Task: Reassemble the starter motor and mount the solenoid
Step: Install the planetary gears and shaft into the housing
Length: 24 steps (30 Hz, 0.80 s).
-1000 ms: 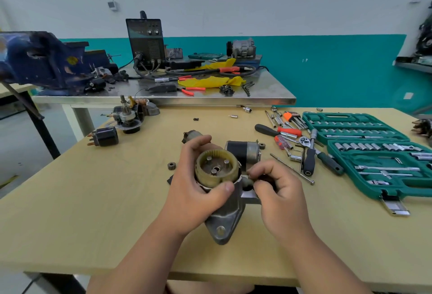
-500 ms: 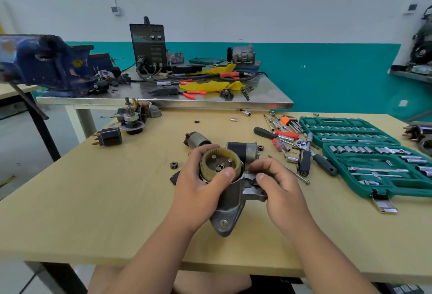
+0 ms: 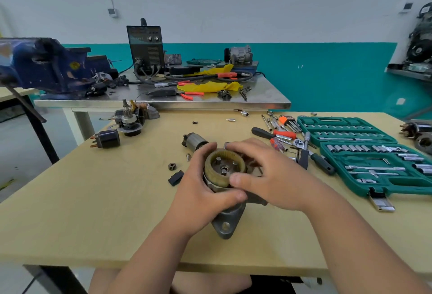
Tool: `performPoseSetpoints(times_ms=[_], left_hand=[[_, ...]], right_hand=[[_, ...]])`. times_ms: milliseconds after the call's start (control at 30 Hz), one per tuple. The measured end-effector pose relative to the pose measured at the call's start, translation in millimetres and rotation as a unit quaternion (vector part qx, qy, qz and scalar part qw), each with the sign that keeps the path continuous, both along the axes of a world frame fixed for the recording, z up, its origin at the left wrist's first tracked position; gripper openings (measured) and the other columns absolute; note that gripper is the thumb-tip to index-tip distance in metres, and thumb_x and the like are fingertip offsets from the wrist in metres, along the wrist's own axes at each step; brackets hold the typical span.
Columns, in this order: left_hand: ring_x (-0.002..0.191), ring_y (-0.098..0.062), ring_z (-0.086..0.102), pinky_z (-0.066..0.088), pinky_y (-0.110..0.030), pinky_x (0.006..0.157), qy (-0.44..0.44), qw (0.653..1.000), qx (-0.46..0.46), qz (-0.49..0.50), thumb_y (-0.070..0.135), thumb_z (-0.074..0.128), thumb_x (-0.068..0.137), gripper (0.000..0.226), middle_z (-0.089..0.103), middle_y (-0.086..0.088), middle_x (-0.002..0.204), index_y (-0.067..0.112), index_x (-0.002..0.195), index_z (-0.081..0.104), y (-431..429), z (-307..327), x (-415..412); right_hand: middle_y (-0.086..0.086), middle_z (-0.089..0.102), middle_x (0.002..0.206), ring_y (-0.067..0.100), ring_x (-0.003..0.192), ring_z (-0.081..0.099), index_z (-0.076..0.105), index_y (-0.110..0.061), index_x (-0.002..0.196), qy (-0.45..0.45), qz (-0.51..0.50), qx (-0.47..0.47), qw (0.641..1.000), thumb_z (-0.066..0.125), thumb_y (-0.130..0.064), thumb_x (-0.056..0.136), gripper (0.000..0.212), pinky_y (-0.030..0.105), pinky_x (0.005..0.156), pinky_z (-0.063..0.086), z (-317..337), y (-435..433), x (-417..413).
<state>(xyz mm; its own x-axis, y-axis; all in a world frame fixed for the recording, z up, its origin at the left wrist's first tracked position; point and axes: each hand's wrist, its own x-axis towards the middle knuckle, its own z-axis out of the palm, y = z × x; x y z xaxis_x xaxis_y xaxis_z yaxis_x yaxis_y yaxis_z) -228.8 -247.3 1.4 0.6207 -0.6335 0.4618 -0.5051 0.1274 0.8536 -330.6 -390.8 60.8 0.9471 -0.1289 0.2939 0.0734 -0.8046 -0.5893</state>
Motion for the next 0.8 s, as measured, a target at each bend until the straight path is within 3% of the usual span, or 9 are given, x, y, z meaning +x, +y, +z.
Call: performPoseSetpoints(times_ms=[100,233,333,433,600,700,800], left_hand=[[0.116,0.001,0.056,0.044,-0.010,0.090,-0.032,0.999,0.041,-0.018,0.043,0.088,0.050,0.101,0.058,0.025,0.122,0.037,0.137,0.039,1.6,-2.6,0.3],[0.116,0.010,0.052,0.042,-0.005,0.088,-0.003,0.999,0.040,0.006,0.045,0.083,0.052,0.107,0.051,0.038,0.121,0.046,0.142,0.026,2.1,-7.1,-2.9],[0.115,0.013,0.051,0.041,-0.003,0.088,-0.004,0.999,0.037,0.004,0.043,0.082,0.054,0.105,0.048,0.043,0.121,0.054,0.138,0.021,2.8,-9.1,-5.6],[0.115,0.014,0.051,0.040,-0.002,0.086,0.010,1.000,0.021,0.005,0.043,0.082,0.053,0.107,0.049,0.042,0.120,0.048,0.142,0.022,3.3,-10.5,-5.7],[0.116,0.012,0.052,0.039,-0.003,0.089,-0.003,1.000,0.008,0.000,0.042,0.081,0.053,0.106,0.050,0.040,0.121,0.040,0.144,0.027,4.9,-11.2,-6.4],[0.117,0.006,0.054,0.041,-0.009,0.093,-0.004,1.000,0.009,-0.008,0.041,0.081,0.052,0.102,0.053,0.036,0.121,0.047,0.138,0.027,5.0,-10.2,-6.5],[0.115,0.004,0.057,0.042,-0.009,0.091,-0.006,1.000,0.007,-0.014,0.038,0.081,0.053,0.099,0.055,0.034,0.120,0.051,0.135,0.028,3.6,-9.7,-6.2]], right_hand=[[-0.030,0.043,0.110,-0.008,0.103,0.047,0.043,-0.051,0.129,0.035,0.027,-0.069,0.997,0.062,-0.058,0.075,0.058,0.014,0.082,0.042,18.5,2.8,5.8],[-0.022,0.042,0.100,-0.002,0.091,0.046,0.052,-0.046,0.124,0.056,0.011,-0.172,0.983,0.061,-0.062,0.075,0.053,0.024,0.075,0.045,31.8,12.2,10.9],[-0.019,0.040,0.094,-0.003,0.084,0.043,0.059,-0.044,0.116,0.056,0.000,-0.210,0.976,0.059,-0.067,0.072,0.050,0.026,0.069,0.044,36.6,16.2,10.1],[-0.020,0.039,0.097,0.000,0.087,0.044,0.055,-0.045,0.119,0.059,-0.020,-0.216,0.975,0.056,-0.070,0.071,0.054,0.027,0.074,0.046,32.5,17.5,9.4],[-0.023,0.032,0.106,0.000,0.107,0.034,0.042,-0.043,0.132,0.058,-0.014,-0.109,0.992,0.059,-0.068,0.071,0.069,0.026,0.089,0.038,11.9,14.8,7.0],[-0.027,0.036,0.112,-0.003,0.111,0.040,0.045,-0.046,0.128,0.068,-0.016,-0.008,0.998,0.050,-0.070,0.068,0.065,0.022,0.092,0.038,5.8,9.3,8.3],[-0.031,0.053,0.107,-0.010,0.098,0.055,0.045,-0.055,0.117,0.107,-0.026,0.071,0.991,0.050,-0.059,0.080,0.037,0.025,0.088,0.050,1.6,4.1,15.1]])
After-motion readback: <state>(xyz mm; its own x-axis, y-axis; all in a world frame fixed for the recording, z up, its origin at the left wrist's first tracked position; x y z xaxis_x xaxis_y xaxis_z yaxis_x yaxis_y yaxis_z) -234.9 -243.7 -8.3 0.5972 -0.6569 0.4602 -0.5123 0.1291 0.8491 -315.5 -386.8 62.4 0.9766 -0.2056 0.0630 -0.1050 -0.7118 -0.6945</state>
